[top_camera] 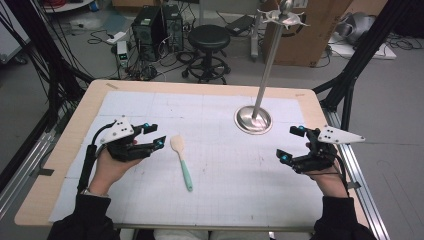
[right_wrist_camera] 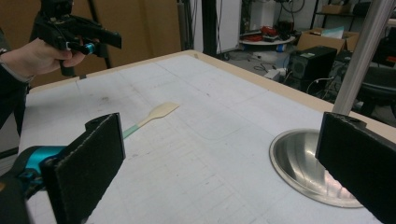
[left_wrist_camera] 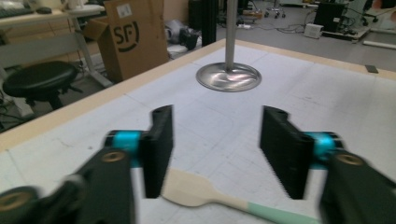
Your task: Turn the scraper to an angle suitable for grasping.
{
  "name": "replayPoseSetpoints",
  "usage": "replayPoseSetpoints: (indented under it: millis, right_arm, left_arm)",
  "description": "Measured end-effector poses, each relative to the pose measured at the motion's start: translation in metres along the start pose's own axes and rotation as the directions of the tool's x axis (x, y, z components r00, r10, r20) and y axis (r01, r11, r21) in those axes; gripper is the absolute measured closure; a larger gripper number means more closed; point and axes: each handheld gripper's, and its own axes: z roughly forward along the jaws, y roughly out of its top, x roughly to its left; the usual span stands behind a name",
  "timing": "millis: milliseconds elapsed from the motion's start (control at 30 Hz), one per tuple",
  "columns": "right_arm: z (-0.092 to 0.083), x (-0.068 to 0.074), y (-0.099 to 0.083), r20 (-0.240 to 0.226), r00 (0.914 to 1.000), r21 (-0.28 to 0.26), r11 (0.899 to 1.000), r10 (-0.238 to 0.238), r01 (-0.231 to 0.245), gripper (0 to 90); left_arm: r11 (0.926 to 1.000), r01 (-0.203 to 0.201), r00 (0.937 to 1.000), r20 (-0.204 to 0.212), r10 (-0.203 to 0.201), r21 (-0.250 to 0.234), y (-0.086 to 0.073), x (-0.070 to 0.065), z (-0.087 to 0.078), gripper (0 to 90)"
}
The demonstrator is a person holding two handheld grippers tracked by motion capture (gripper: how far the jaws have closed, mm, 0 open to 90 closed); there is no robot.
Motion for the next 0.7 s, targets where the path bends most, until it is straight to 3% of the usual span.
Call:
replayPoseSetpoints:
  millis: [33,67,167,200,333,367,433,633,667,700]
  right_arm:
    - [0.000,0.000,0.000,0.001,1.0000,0.002,1.000,0.002,-0.002,0.3]
    - [0.001,-0.001,-0.001,0.000,1.0000,0.004,1.000,0.003,-0.003,0.4]
    - [0.001,0.001,-0.002,0.001,1.0000,0.015,1.000,0.001,-0.002,0.4]
    - [0.002,0.001,-0.003,0.001,1.0000,0.015,1.000,-0.002,0.002,0.4]
    - [0.002,0.003,-0.004,-0.001,1.0000,0.026,1.000,-0.001,0.001,0.3]
    - [0.002,0.004,-0.005,-0.004,1.0000,0.030,1.000,0.002,-0.002,0.4]
    - [0.002,0.005,-0.006,-0.010,0.9999,0.041,0.999,0.002,-0.001,0.4]
    - [0.004,0.005,-0.010,-0.013,0.9999,0.065,0.998,0.000,0.001,0.3]
    - [0.005,0.005,-0.012,-0.012,0.9999,0.071,0.998,0.004,-0.003,0.4]
    - [0.005,0.004,-0.012,-0.013,0.9998,0.078,0.997,0.012,-0.011,0.3]
  left_arm:
    - [1.0000,-0.002,1.0000,0.002,0.002,0.007,-0.001,-0.001,0.002,62.3]
    - [0.9998,0.004,1.0000,0.006,-0.004,0.018,-0.002,-0.003,0.004,73.7]
    - [0.9994,0.017,0.9995,0.025,-0.018,0.029,-0.008,-0.004,0.010,88.6]
    - [0.9980,0.044,0.9963,0.072,-0.047,0.047,-0.014,-0.002,0.016,89.7]
    - [0.9941,0.041,0.9930,0.106,-0.052,0.101,-0.024,-0.002,0.026,89.9]
    - [0.9899,0.056,0.9905,0.118,-0.071,0.130,-0.029,-0.002,0.034,89.9]
    - [0.9883,0.058,0.9899,0.120,-0.075,0.141,-0.031,-0.002,0.038,89.9]
    - [0.9743,0.081,0.9876,0.115,-0.107,0.210,-0.045,0.001,0.057,89.9]
    - [0.9647,0.103,0.9846,0.113,-0.134,0.242,-0.049,0.002,0.062,89.9]
    - [0.9647,0.103,0.9846,0.113,-0.134,0.242,-0.049,0.002,0.062,89.9]
